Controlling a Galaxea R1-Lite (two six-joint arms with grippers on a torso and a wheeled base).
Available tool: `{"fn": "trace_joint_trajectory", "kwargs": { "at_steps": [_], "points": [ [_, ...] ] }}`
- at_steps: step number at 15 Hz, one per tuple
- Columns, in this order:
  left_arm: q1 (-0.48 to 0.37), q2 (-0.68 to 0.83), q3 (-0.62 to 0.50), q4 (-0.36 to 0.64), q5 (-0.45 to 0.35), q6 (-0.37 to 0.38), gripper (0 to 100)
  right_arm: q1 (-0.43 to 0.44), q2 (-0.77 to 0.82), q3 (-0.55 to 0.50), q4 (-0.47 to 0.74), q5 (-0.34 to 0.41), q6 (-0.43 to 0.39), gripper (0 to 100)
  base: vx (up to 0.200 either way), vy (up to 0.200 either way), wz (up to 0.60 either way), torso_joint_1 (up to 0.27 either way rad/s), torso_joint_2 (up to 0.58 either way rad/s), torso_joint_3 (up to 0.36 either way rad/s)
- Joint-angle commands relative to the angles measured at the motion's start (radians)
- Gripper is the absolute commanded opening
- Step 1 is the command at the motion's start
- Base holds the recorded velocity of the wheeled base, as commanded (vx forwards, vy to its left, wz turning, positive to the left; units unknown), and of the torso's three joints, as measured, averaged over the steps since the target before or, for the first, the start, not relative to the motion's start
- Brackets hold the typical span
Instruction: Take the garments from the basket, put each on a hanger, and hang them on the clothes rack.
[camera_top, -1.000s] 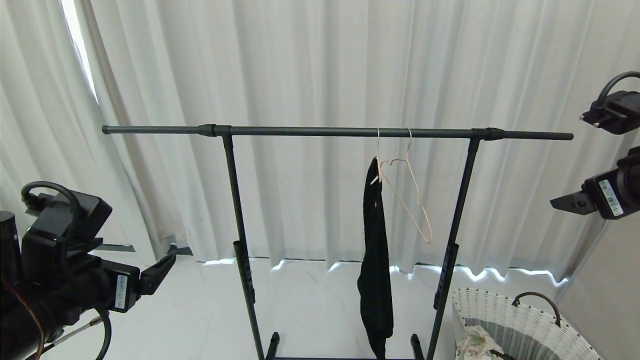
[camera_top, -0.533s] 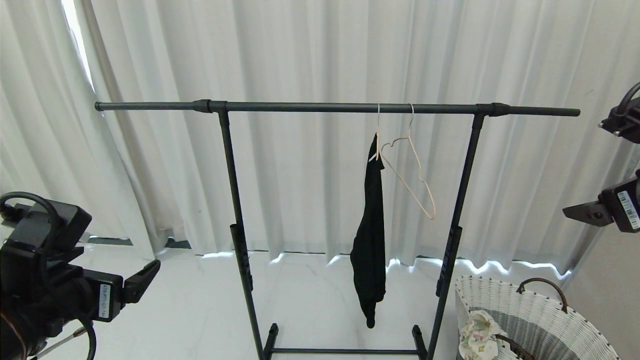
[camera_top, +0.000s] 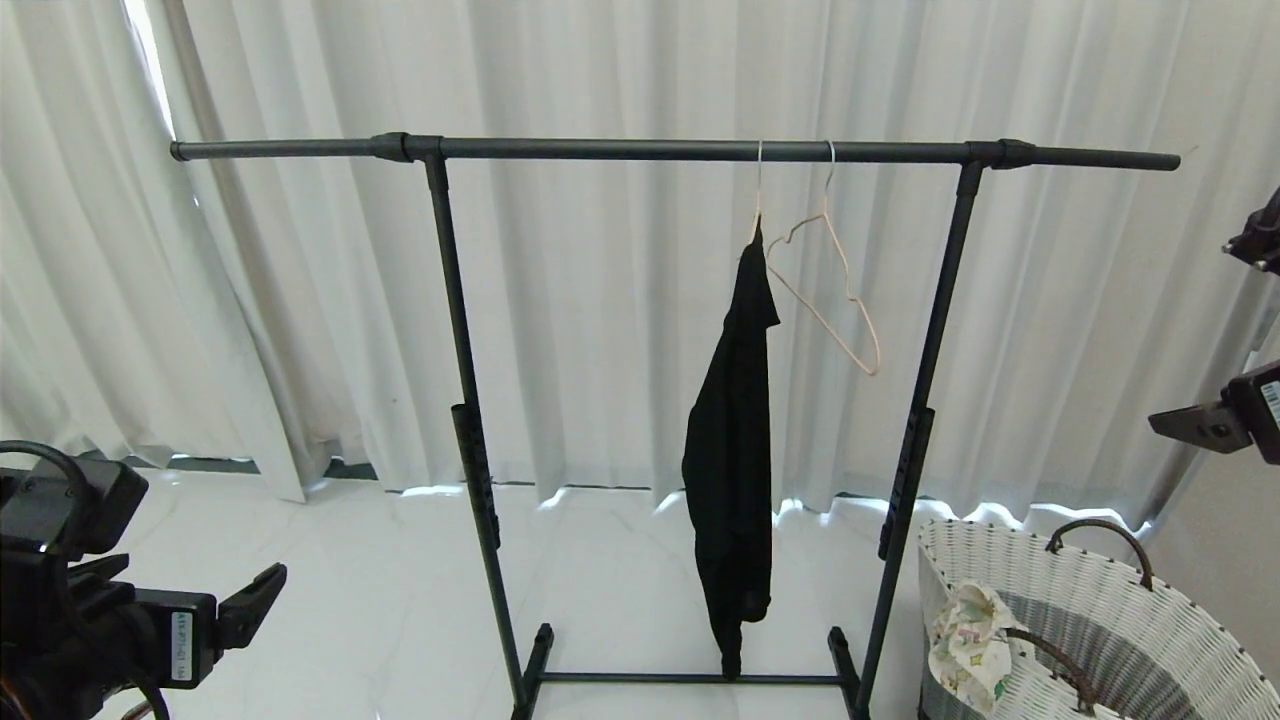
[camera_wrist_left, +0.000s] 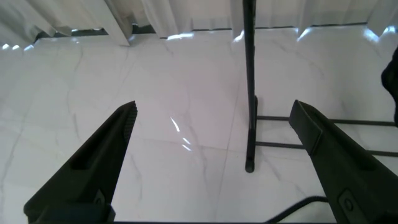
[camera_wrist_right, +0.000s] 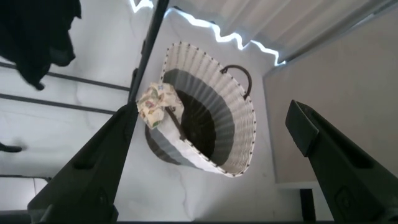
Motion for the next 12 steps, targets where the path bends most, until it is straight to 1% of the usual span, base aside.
{"fn": "trace_joint_trajectory", "kwargs": {
  "at_steps": [1, 6, 8, 10, 11, 12],
  "points": [
    [0.0, -0.001, 0.0, 0.0, 0.0, 0.001, 100, -0.006, -0.001, 0.015, 0.0, -0.001, 0.0, 100, 0.0, 0.0, 0.0, -0.168, 0.47, 0.281],
    [0.002, -0.003, -0.001, 0.0, 0.0, 0.003, 100, -0.012, -0.025, 0.059, -0.006, -0.001, 0.001, 100, 0.0, 0.0, 0.0, -0.148, 0.44, 0.286],
    [0.002, -0.005, -0.001, 0.0, 0.0, 0.003, 100, -0.012, -0.024, 0.081, -0.043, -0.001, 0.004, 100, 0.0, 0.0, 0.0, -0.051, 0.16, 0.107],
    [0.0, -0.008, -0.003, 0.0, 0.0, 0.004, 100, -0.012, -0.032, 0.142, -0.124, 0.001, -0.002, 100, 0.0, 0.0, 0.0, -0.006, 0.04, 0.025],
    [-0.007, -0.014, -0.001, 0.0, 0.0, 0.006, 100, -0.012, -0.038, 0.19, -0.172, 0.001, -0.012, 100, 0.0, 0.0, 0.0, 0.0, 0.0, 0.0],
    [-0.012, -0.023, 0.0, 0.0, -0.001, 0.008, 100, -0.012, -0.047, 0.22, -0.199, -0.001, -0.034, 100, 0.0, -0.2, 0.0, 0.002, 0.01, 0.002]
  ]
}}
